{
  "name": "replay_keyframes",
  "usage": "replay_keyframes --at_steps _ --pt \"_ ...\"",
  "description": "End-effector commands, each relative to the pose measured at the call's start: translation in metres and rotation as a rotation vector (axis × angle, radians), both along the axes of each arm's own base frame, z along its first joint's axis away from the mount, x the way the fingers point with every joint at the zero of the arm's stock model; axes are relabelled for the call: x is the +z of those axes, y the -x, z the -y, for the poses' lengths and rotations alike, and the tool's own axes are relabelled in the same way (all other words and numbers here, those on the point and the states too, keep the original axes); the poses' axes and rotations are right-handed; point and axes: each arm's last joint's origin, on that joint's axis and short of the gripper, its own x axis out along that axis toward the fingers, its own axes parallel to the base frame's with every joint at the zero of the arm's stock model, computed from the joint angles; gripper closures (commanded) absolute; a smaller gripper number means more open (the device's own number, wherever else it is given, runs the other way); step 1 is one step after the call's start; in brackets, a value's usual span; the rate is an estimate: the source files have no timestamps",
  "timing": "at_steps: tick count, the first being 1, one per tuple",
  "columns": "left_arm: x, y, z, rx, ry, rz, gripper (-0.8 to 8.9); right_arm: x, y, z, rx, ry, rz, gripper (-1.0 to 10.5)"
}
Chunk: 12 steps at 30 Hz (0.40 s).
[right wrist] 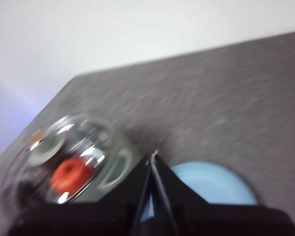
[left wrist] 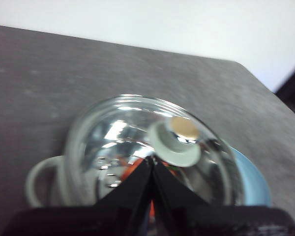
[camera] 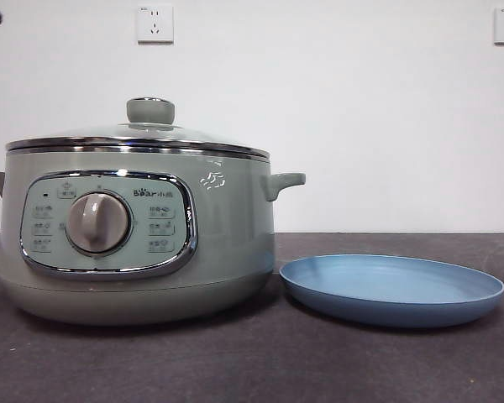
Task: Take the pumpkin out from the steamer,put the pumpkin in the blue plate,close the lid
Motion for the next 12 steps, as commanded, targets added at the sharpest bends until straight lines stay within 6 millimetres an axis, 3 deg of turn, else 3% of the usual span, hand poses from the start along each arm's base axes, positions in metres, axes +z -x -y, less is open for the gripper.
replay_keyframes --at_steps 1,5,7,9,12 --pt "0.007 -0.002 0.001 -0.062 -0.016 0.022 8.17 0.002 -0.007 -0.002 0.105 0.03 -0.011 9.3" --pt "0.008 -0.002 0.002 -0.082 -0.021 0.029 7.95 0.0 -0.016 -0.003 0.129 0.021 -0.045 7.4" --pt "0.008 -0.002 0.002 -0.082 -0.021 0.028 6.6 -0.002 -0.018 -0.003 0.128 0.021 -0.056 6.5" --pt "0.008 -0.003 0.002 -0.076 -0.021 0.027 4.63 -0.003 -0.02 -0.003 0.122 0.022 -0.067 5.6" --pt "0.008 -0.003 0.002 -0.075 -0.019 0.026 4.36 -0.004 -0.02 -0.003 0.112 0.024 -0.071 5.0"
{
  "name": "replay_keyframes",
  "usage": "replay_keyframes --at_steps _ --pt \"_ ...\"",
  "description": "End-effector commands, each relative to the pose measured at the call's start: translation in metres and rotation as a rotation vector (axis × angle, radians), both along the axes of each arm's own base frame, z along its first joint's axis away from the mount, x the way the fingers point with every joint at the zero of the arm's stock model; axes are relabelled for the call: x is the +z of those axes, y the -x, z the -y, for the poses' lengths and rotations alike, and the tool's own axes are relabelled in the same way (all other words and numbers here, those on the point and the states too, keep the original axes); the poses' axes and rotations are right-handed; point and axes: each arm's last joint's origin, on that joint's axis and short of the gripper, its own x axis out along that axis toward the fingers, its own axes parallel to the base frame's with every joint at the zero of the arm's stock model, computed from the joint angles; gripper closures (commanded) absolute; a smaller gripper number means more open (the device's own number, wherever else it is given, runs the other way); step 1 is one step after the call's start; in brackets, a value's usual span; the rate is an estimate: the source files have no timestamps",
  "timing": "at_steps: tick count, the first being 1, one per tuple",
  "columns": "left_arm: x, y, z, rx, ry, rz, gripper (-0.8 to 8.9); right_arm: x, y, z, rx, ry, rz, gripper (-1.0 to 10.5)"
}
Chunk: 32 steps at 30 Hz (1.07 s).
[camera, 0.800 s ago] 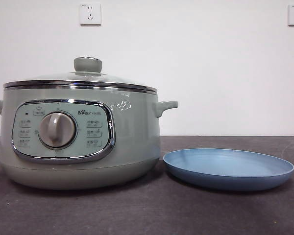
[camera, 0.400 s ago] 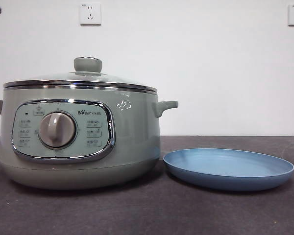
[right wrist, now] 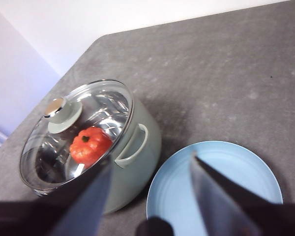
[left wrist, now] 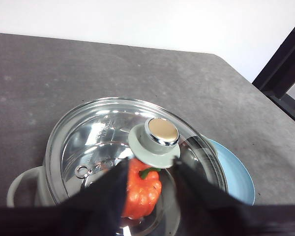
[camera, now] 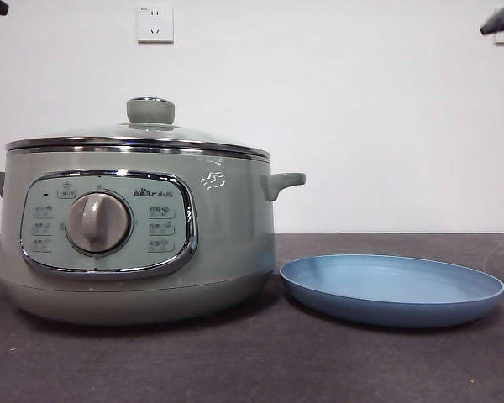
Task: Take the pumpkin out from the steamer,put the pumpkin in the blue plate,close the lid
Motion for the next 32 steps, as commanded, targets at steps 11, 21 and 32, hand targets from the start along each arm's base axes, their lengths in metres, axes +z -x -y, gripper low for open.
replay_keyframes --at_steps 11,21,32 --pt "0.014 -0.028 0.011 -0.052 0.002 -0.021 4.36 0.0 -0.003 -0.003 0.0 0.015 0.002 5.0" --pt "0.026 -0.08 0.065 -0.104 -0.247 -0.07 4.36 -0.002 -0.004 -0.006 0.021 0.017 -0.014 5.0" --pt "-0.01 -0.103 0.11 -0.126 -0.446 -0.163 4.37 -0.002 -0.004 -0.006 0.021 0.017 -0.016 5.0"
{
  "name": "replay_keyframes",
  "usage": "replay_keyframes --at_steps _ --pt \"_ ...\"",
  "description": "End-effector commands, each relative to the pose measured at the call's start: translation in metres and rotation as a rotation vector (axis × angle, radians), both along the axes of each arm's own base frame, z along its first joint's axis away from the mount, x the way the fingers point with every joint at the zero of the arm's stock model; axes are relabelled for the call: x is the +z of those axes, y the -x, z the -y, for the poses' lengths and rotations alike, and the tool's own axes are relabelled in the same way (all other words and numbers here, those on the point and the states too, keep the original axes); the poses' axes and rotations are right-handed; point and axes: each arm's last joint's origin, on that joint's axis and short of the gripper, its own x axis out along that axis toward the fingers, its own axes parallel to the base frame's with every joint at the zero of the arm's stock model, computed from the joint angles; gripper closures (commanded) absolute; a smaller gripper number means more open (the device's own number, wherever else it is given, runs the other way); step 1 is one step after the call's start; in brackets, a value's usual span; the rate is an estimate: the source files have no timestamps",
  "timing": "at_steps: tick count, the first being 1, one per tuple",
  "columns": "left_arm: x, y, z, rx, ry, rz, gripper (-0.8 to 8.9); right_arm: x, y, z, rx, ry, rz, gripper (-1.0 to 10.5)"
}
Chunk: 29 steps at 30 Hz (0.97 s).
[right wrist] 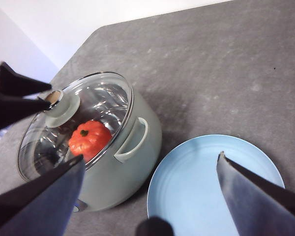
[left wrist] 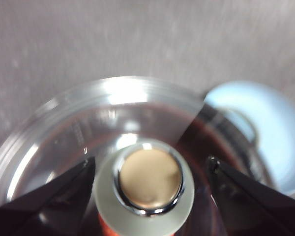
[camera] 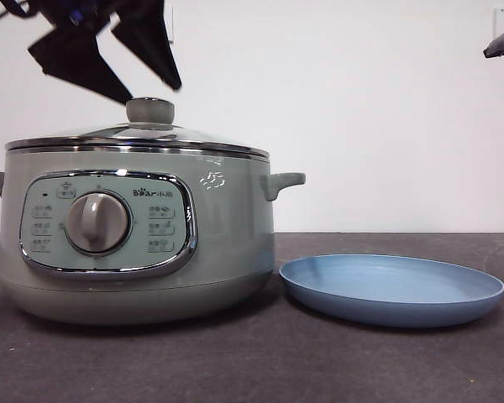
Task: Take the pumpkin out from the steamer,put the pumpkin in the blue plate,close the lid
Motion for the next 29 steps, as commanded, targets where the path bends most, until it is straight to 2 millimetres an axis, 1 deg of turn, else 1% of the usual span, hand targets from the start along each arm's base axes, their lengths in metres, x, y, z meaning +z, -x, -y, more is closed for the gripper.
replay_keyframes --at_steps 1,5,6,10,15,23,29 --pt "-0.004 0.0 0.004 -0.012 -0.045 0.006 4.37 0.001 -0.001 0.0 0.003 0.006 0.012 5.0" --pt "-0.005 0.0 0.005 -0.015 -0.066 0.012 4.42 0.001 0.0 0.0 0.003 0.006 0.011 5.0" --pt "-0.005 0.0 0.005 -0.009 -0.071 0.012 4.63 0.001 0.0 0.0 0.003 0.006 0.011 5.0" --pt "-0.006 0.001 0.004 -0.008 -0.09 0.002 6.37 0.001 0.0 0.0 0.003 0.006 0.011 5.0" --pt "-0.006 0.001 0.004 -0.019 -0.103 0.005 8.21 0.001 0.0 0.0 0.003 0.006 0.01 5.0" --pt "-0.003 -0.001 0.005 -0.015 -0.085 0.044 8.26 0.0 0.0 0.0 0.003 0.008 -0.002 5.0" --pt "0.012 0.004 0.002 -0.006 -0.045 0.126 8.26 0.0 0.0 0.0 0.003 0.008 -0.001 5.0"
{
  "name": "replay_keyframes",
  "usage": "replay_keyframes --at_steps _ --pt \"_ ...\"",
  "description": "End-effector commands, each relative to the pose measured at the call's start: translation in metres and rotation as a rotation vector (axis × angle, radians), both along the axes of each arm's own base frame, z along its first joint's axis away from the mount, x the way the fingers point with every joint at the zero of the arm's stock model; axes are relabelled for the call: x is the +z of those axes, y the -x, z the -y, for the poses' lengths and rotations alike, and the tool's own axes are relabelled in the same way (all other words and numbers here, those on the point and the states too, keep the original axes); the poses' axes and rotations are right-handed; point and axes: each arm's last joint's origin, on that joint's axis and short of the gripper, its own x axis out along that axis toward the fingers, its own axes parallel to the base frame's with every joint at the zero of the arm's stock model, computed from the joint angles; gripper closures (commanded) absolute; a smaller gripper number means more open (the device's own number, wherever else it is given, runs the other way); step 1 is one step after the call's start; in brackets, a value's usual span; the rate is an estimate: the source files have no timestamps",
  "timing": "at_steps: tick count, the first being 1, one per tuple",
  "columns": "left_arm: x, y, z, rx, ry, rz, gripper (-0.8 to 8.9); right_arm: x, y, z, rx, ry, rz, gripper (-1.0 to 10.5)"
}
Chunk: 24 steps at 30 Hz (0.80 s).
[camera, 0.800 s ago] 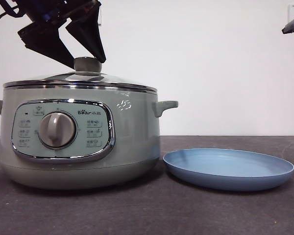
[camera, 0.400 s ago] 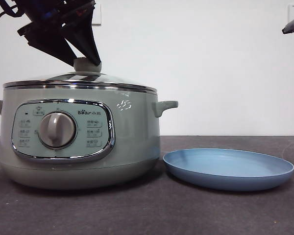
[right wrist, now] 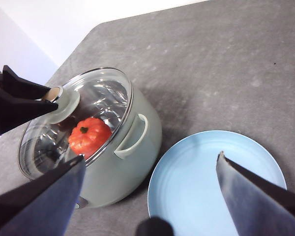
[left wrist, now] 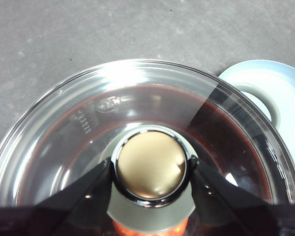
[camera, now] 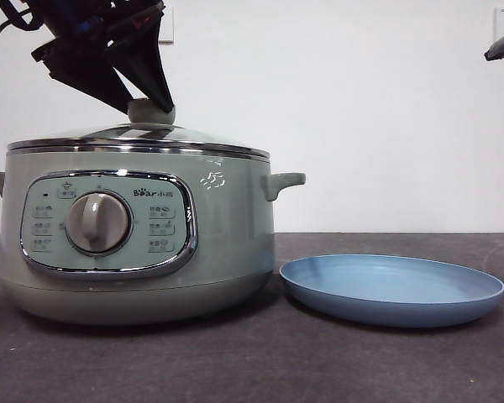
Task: Take the pumpkin out from the steamer,put the pumpkin in the blue plate,close the lid
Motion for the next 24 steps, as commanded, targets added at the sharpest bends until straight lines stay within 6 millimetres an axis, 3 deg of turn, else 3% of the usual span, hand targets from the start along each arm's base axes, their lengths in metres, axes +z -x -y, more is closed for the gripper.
replay_keyframes --at_steps 1,13,19,24 --pt "0.018 0.004 -0.003 -0.001 0.034 0.114 8.26 0.001 -0.001 0.0 0.004 0.005 0.013 5.0" --pt "0.066 0.042 -0.026 0.115 0.075 0.335 8.27 0.002 -0.009 -0.017 0.086 0.005 0.025 5.0" --pt "0.087 0.067 -0.041 0.198 0.088 0.439 8.26 0.005 -0.028 -0.048 0.18 0.047 -0.008 4.3" --pt "0.098 0.087 -0.054 0.266 0.084 0.496 8.27 0.012 -0.049 -0.091 0.285 0.133 -0.035 4.0"
